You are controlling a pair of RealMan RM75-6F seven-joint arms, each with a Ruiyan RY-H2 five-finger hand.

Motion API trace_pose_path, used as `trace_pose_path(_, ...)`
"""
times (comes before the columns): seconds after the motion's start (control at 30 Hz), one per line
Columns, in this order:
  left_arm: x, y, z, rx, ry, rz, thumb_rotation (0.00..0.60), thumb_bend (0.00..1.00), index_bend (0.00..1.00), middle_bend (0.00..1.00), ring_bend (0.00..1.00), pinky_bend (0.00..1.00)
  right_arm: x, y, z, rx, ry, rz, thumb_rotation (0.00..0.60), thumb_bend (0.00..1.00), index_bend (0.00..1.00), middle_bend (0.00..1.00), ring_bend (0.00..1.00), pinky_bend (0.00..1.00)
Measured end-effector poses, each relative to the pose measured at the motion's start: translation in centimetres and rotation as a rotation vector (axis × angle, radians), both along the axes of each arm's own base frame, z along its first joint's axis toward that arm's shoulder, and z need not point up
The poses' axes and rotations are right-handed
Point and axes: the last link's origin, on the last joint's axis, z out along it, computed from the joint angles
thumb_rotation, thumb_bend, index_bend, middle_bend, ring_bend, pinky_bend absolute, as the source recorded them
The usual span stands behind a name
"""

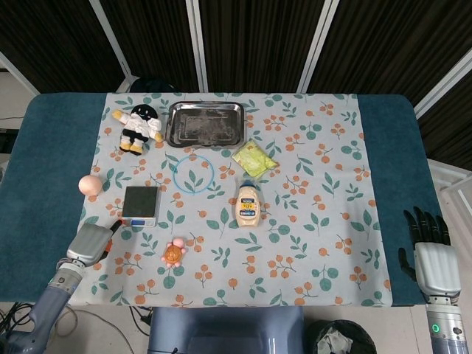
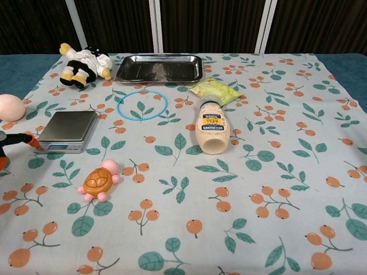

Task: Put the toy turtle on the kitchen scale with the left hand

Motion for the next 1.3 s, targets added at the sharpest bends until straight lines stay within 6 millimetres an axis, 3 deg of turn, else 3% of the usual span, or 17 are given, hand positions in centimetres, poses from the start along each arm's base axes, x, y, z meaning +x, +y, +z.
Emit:
trace_pose_path(0.5, -0.1, 0.1, -0.4, -0.012, 0.004, 0.004, 0.6, 0.65, 0.19, 0.75, 0.7, 0.66, 0.0, 0.0, 0.0, -0.001, 0.003, -0.003, 0.6, 0.54, 0.0, 0.0, 0.01, 0.0)
trace_pose_path(0.7, 1.4, 0.3, 0.7, 0.046, -0.05, -0.03, 0.6, 0.64, 0.19, 0.74, 0.69, 0.65, 0.1, 0.0, -0.2, 0.004, 0.003, -0.001, 0.6, 0.54, 0.0, 0.0, 0.01, 0.0)
trace_pose_path(0.8, 2.5, 0.4, 1.8, 0.089, -0.086, -0.057, 0.6, 0.55, 0.19, 0.69, 0.66, 0.64, 0.1, 0.0, -0.3, 0.005, 0.003, 0.0, 0.6, 0.54, 0.0, 0.0, 0.01, 0.0)
trace_pose_path(0.93, 4.1, 0.2, 3.4, 0.139, -0.139, -0.098, 0.6, 0.33, 0.17, 0.45, 0.47, 0.55, 0.1, 0.0, -0.2, 0.002, 0.001, 0.001, 0.6, 0.54, 0.0, 0.0, 0.01, 0.0)
trace_pose_path(1.07, 5.4, -0.2, 4.3, 0.141, -0.182, -0.131, 0.6, 0.14, 0.12, 0.2, 0.18, 0.33, 0.1, 0.0, -0.2, -0.001, -0.001, 0.0, 0.6, 0.54, 0.0, 0.0, 0.01, 0.0)
trace_pose_path(1.17, 6.5, -0.4, 4.6, 0.126, -0.205, -0.17, 0.6, 0.08, 0.09, 0.11, 0.06, 0.23, 0.1, 0.0, -0.1, -0.001, -0.002, 0.002, 0.6, 0.54, 0.0, 0.0, 0.01, 0.0)
trace_pose_path(1.3, 8.5, -0.3, 4.7, 0.092, -0.227, -0.247, 0.6, 0.07, 0.09, 0.09, 0.03, 0.18, 0.1, 0.1, 0.0, -0.006, -0.005, 0.002, 0.6, 0.54, 0.0, 0.0, 0.01, 0.0)
